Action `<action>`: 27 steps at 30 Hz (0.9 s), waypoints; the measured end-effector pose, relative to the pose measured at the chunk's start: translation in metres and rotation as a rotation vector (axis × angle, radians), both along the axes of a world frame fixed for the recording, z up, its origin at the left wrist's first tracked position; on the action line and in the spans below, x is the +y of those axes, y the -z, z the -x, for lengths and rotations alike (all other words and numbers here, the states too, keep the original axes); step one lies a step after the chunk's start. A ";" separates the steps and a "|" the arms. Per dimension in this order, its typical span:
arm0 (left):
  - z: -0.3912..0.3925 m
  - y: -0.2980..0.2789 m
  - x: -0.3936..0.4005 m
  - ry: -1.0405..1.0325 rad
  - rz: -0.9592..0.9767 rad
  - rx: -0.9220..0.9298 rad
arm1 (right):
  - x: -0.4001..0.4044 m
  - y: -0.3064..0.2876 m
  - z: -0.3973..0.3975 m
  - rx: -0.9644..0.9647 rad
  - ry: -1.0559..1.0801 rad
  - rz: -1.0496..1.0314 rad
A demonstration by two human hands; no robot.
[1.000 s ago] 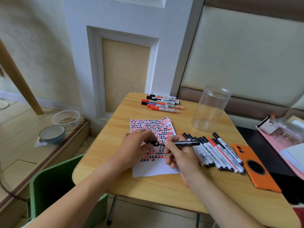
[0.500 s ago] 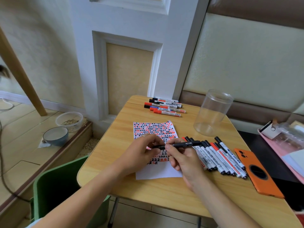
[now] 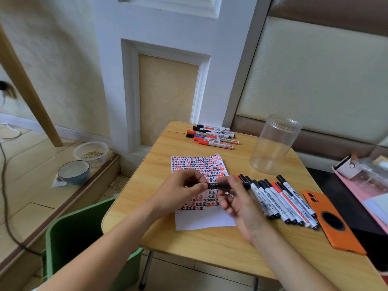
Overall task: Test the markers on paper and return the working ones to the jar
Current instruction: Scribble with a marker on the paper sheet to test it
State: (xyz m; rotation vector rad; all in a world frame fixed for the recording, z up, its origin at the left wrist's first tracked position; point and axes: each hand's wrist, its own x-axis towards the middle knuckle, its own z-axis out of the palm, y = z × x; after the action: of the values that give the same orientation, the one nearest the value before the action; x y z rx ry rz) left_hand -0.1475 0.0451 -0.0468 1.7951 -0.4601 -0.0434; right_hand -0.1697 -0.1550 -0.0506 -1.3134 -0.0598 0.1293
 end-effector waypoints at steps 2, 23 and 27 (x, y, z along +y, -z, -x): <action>-0.003 0.000 0.006 -0.052 -0.007 -0.003 | -0.003 0.001 -0.001 0.036 0.011 -0.060; -0.001 0.009 0.007 0.104 0.200 0.062 | 0.008 0.007 0.009 -0.235 -0.028 0.490; -0.001 0.010 0.007 0.092 0.206 0.043 | 0.008 0.006 0.008 -0.281 -0.053 0.465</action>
State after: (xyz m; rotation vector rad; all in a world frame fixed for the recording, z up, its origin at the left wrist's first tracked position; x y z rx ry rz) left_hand -0.1466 0.0525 -0.0570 1.5674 -0.4983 -0.0949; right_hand -0.1781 -0.1468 -0.0566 -1.7887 -0.3197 0.0007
